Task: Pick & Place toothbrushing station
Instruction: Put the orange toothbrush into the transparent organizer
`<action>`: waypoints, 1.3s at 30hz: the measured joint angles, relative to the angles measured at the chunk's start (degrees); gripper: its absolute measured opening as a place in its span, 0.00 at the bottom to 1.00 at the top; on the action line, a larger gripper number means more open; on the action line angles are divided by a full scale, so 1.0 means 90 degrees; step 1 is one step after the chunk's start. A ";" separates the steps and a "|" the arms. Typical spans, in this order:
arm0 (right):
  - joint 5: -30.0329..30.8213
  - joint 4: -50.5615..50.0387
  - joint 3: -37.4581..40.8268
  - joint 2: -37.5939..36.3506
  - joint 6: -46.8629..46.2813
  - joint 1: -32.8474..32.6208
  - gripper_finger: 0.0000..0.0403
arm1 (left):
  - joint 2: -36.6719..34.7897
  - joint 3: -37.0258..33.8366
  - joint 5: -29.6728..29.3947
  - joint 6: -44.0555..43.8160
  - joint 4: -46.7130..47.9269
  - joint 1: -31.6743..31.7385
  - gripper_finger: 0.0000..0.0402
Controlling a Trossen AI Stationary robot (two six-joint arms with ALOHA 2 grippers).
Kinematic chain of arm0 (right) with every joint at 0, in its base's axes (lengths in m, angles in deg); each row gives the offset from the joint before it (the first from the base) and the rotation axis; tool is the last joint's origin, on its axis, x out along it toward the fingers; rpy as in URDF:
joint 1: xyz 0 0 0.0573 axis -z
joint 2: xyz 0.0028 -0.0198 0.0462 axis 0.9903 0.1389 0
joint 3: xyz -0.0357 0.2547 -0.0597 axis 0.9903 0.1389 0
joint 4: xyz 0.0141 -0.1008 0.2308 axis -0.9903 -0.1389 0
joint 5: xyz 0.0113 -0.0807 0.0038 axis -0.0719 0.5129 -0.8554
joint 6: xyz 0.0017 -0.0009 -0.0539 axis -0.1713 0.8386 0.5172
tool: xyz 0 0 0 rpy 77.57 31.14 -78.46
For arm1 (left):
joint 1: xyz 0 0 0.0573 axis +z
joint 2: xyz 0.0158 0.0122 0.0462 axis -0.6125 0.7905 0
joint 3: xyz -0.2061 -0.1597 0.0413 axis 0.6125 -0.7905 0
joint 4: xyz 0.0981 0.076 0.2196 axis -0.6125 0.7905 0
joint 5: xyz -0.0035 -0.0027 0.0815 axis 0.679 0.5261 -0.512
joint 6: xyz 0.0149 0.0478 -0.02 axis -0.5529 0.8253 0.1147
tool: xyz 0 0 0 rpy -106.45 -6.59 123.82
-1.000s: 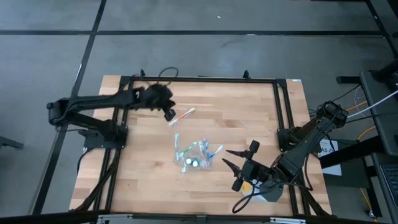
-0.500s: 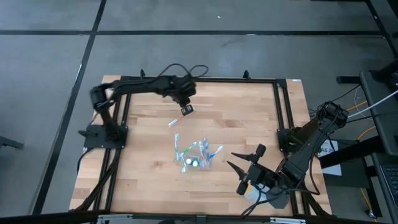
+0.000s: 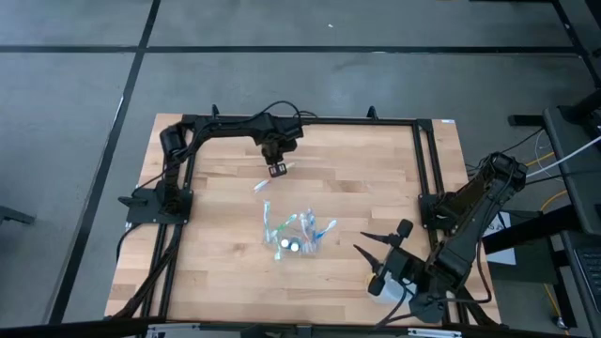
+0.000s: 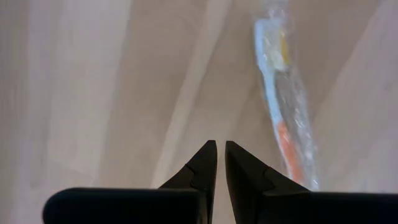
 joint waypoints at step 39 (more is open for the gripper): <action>0.0203 -0.0362 0.0000 0.0000 -0.0262 -0.0047 0.40 | 0.0557 -0.0056 0.1751 0.0373 -0.0153 0.0223 0.33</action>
